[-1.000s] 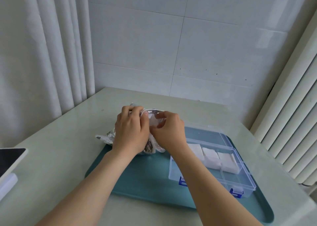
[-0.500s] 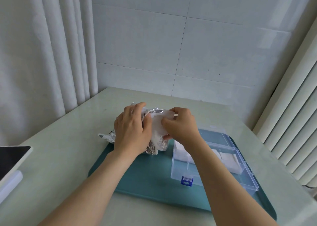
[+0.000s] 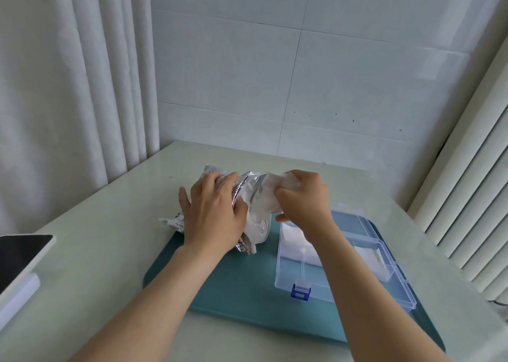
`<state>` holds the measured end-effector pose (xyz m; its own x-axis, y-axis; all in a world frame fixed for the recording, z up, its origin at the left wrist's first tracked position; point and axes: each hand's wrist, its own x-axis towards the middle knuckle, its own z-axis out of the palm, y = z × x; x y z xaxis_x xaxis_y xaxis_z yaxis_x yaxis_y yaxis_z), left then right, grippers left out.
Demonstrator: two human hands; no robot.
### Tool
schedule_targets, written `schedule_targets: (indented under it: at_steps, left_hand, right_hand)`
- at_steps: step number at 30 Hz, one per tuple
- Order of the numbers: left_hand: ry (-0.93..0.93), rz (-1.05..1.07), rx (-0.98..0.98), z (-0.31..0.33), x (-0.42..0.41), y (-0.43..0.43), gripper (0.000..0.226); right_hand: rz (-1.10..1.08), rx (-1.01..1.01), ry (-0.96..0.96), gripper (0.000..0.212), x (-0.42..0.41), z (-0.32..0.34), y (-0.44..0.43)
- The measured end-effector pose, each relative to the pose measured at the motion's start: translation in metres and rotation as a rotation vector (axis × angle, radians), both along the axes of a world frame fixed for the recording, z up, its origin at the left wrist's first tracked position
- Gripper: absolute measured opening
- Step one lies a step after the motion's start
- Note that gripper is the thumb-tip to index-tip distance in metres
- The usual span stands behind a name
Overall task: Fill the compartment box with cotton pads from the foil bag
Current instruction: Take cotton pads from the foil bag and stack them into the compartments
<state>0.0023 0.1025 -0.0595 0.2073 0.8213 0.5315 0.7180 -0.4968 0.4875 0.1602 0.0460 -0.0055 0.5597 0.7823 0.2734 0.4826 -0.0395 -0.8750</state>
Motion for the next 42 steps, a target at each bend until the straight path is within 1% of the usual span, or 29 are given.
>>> schedule_targets:
  at_steps: [2,4,6,8,10,12,14,15,17,20,22,24,26,29,31,34,37,39,42]
  left_hand:
    - [0.012,0.026,0.018,-0.002,0.000,0.001,0.050]
    - [0.015,0.031,0.008,-0.001,0.000,0.001,0.055]
    - [-0.019,0.014,-0.022,0.001,0.001,0.001,0.059]
    - [-0.077,-0.017,-0.011,0.004,0.003,-0.001,0.061]
    - [-0.148,-0.046,0.095,0.008,0.004,-0.004,0.058]
    - [-0.256,-0.091,0.258,0.012,0.005,-0.007,0.046]
    - [-0.367,-0.178,0.318,0.019,0.006,-0.012,0.035]
    - [-0.419,-0.223,0.299,0.023,0.007,-0.018,0.032]
    - [-0.527,-0.331,0.185,0.027,0.011,-0.029,0.031]
    - [-0.633,-0.481,-0.078,0.032,0.020,-0.045,0.031]
    - [-0.668,-0.595,-0.279,0.036,0.024,-0.052,0.023]
    - [-0.672,-0.684,-0.416,0.034,0.027,-0.054,0.017]
    - [-0.672,-0.699,-0.493,0.028,0.029,-0.051,0.017]
    - [-0.690,-0.669,-0.546,0.022,0.032,-0.050,0.017]
    - [-0.690,-0.655,-0.575,0.019,0.033,-0.050,0.016]
    - [-0.686,-0.651,-0.613,0.016,0.034,-0.051,0.019]
    - [-0.696,-0.620,-0.605,0.013,0.035,-0.051,0.019]
    - [-0.717,-0.590,-0.578,0.013,0.034,-0.050,0.017]
    - [-0.758,-0.580,-0.595,0.015,0.030,-0.051,0.016]
  right_hand:
    - [0.003,0.035,0.053,0.016,0.002,0.001,-0.003]
    - [0.040,0.059,0.118,0.014,0.003,0.002,-0.006]
    - [0.094,0.100,0.196,0.012,0.000,0.004,-0.013]
    - [0.142,0.138,0.243,0.015,-0.003,0.004,-0.023]
    - [0.174,0.165,0.259,0.021,-0.004,0.002,-0.029]
    - [0.190,0.189,0.268,0.028,-0.002,0.003,-0.033]
    - [0.202,0.204,0.254,0.033,0.001,0.005,-0.037]
    - [0.218,0.207,0.241,0.035,0.003,0.005,-0.039]
    - [0.258,0.215,0.229,0.036,0.007,0.004,-0.046]
    - [0.300,0.244,0.267,0.036,0.010,-0.002,-0.057]
    - [0.313,0.259,0.302,0.035,0.012,-0.007,-0.061]
    - [0.326,0.268,0.323,0.034,0.014,-0.012,-0.062]
    - [0.341,0.262,0.371,0.029,0.015,-0.015,-0.063]
    - [0.369,0.228,0.401,0.023,0.018,-0.018,-0.066]
    - [0.379,0.196,0.345,0.024,0.019,-0.022,-0.067]
    - [0.362,0.155,0.169,0.027,0.021,-0.027,-0.067]
    - [0.235,0.132,-0.040,0.027,0.021,-0.031,-0.065]
    - [0.134,0.159,-0.148,0.023,0.022,-0.034,-0.066]
    - [0.049,0.206,-0.230,0.020,0.026,-0.032,-0.069]
